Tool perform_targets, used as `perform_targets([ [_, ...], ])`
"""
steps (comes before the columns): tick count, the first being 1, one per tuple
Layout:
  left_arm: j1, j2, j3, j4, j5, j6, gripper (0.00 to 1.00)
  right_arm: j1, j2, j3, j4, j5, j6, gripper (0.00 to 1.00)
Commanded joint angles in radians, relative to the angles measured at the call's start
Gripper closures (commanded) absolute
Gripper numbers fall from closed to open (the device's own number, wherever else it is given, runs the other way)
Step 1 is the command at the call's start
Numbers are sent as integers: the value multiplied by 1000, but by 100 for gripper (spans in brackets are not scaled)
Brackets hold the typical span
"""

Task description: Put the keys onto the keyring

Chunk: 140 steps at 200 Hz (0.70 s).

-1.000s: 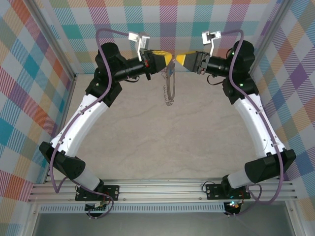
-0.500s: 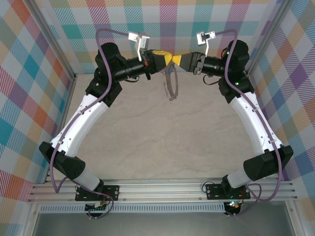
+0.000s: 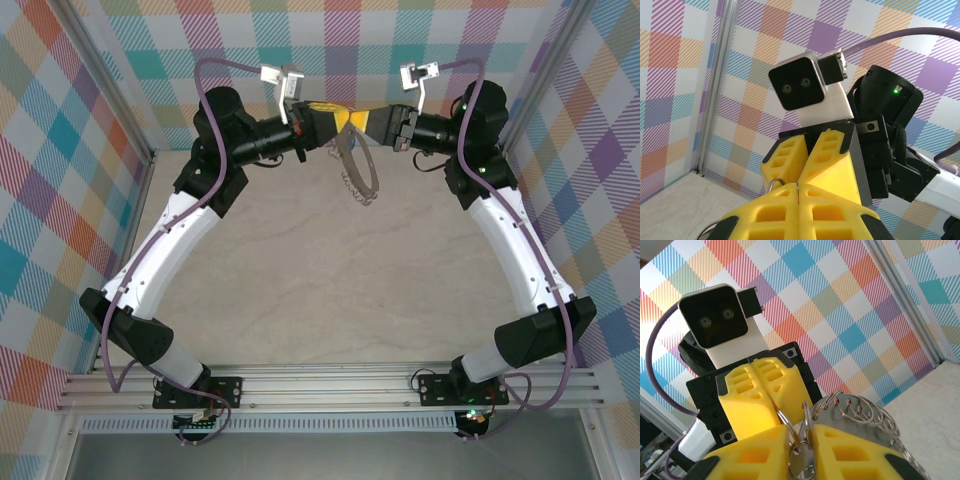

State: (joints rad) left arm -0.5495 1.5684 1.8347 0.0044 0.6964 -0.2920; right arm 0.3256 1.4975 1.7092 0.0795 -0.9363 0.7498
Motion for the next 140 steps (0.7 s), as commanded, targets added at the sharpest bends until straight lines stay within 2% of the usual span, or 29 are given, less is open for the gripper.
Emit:
perform_targets([
  [1, -5, -27, -5, 69, 21, -13, 100, 6, -3, 31, 59, -9, 11, 85],
  [52, -6, -21, -5, 69, 37, -19, 100, 6, 0, 29, 79, -10, 30, 100],
  [108, -7, -16, 3, 56, 39, -14, 100, 6, -5, 35, 37, 1, -4, 100],
  [130, -6, -16, 32, -19, 1, 25, 100, 5, -3, 81, -98, 20, -98, 100],
  [140, -5, -19, 51, -71, -18, 59, 87, 6, 1, 115, -186, 32, -160, 100],
])
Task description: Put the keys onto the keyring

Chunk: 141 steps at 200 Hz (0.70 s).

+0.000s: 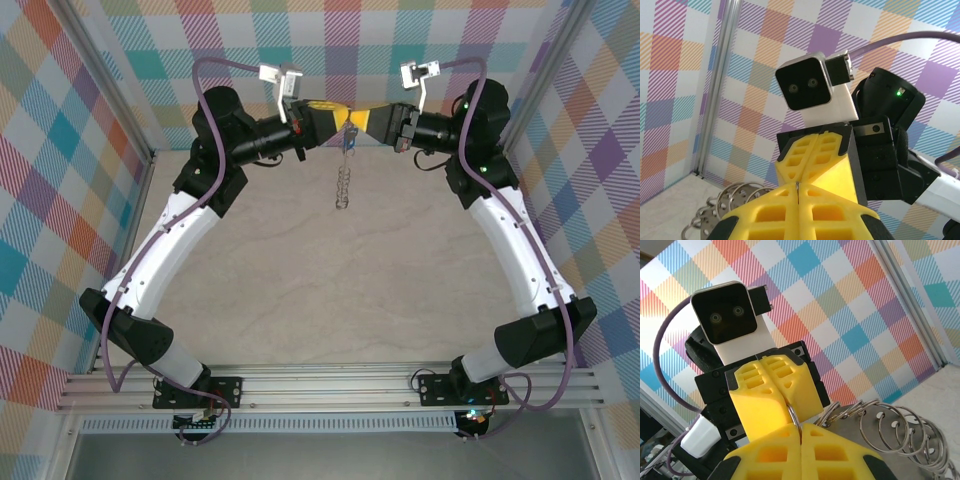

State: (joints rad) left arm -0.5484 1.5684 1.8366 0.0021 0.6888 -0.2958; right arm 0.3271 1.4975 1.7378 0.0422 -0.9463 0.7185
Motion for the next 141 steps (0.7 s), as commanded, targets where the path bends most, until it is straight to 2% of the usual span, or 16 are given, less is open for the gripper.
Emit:
perform_targets([
  [1, -6, -19, 50, -72, -12, 65, 87, 3, 1, 89, -156, 43, -135, 100],
  [12, -3, -23, 63, -108, -22, 92, 72, 4, 7, 128, -253, 54, -205, 100],
  [26, 5, -28, 75, -142, -29, 117, 59, 4, 20, 183, -385, 69, -299, 100],
  [48, 20, -35, 91, -193, -34, 147, 45, 3, 39, 253, -555, 97, -425, 100],
  [68, 37, -41, 105, -239, -35, 179, 36, 4, 53, 302, -688, 129, -521, 100],
  [115, 66, -15, 187, -467, 22, 304, 33, 9, 89, 400, -948, 204, -705, 100],
  [141, 74, 12, 231, -585, 67, 366, 39, 33, 134, 486, -1104, 273, -808, 100],
])
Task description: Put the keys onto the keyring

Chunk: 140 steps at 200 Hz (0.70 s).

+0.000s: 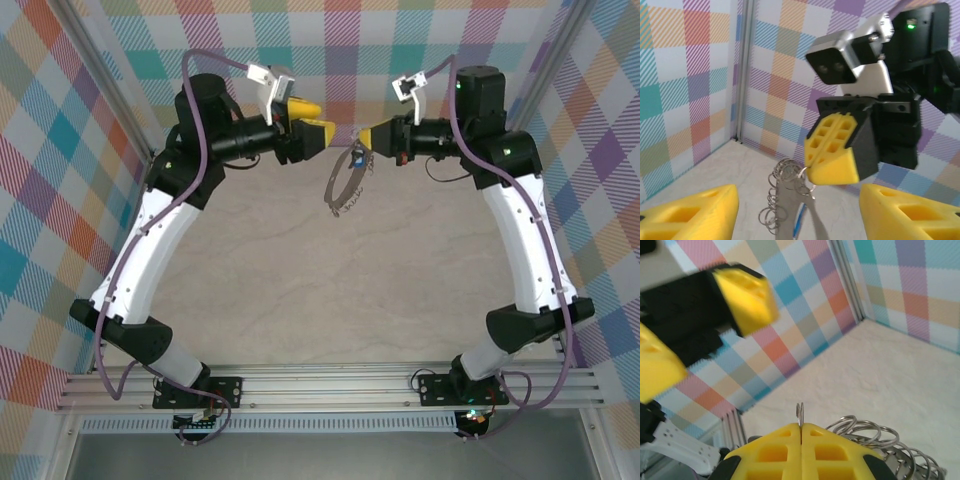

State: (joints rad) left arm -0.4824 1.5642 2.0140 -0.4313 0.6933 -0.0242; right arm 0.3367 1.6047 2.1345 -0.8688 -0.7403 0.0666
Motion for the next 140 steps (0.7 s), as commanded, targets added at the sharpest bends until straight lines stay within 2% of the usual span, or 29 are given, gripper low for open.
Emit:
perform_targets([
  [1, 8, 17, 55, -156, 64, 96, 40, 25, 29, 94, -198, 71, -156, 100],
  [24, 13, 35, 71, -218, 92, 122, 50, 64, 73, 163, -299, 140, -248, 100],
  [35, 13, 41, 68, -232, 104, 127, 57, 75, 85, 182, -324, 141, -261, 100],
  [60, 13, 54, 68, -261, 125, 138, 62, 85, 92, 189, -323, 108, -263, 100],
  [84, 14, 60, 62, -283, 127, 154, 65, 85, 93, 198, -317, 76, -258, 100],
  [140, 13, 84, 61, -269, 161, 138, 66, 85, 96, 216, -305, 10, -240, 100],
])
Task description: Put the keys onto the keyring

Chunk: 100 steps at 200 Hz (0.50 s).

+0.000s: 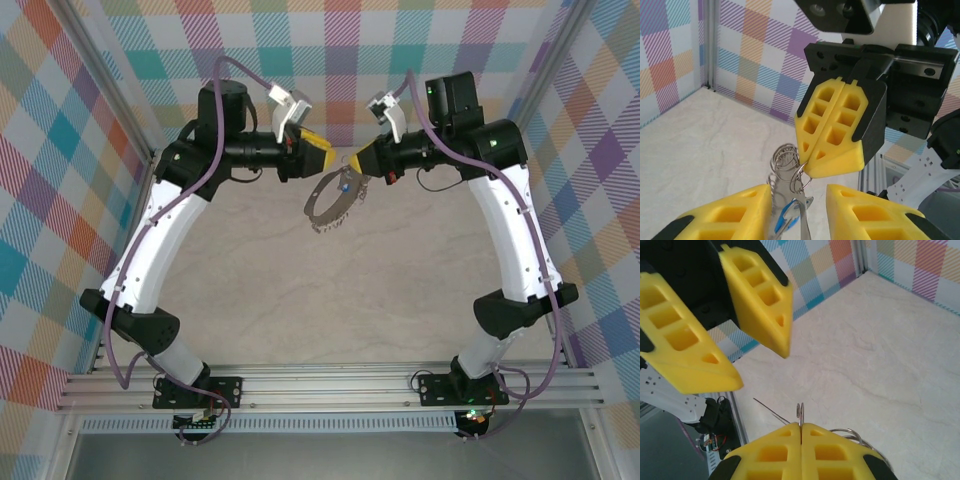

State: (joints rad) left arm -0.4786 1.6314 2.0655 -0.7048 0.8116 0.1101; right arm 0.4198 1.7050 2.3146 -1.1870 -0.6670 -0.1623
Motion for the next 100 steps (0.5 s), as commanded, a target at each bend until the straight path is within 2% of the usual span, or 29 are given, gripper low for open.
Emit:
perform_targets([
  [1, 10, 17, 9, 6, 44, 3, 66, 2, -4, 35, 14, -65, -11, 100],
  [100, -4, 51, 8, 58, 110, -48, 66, 2, -4, 34, 62, -100, 20, 100],
])
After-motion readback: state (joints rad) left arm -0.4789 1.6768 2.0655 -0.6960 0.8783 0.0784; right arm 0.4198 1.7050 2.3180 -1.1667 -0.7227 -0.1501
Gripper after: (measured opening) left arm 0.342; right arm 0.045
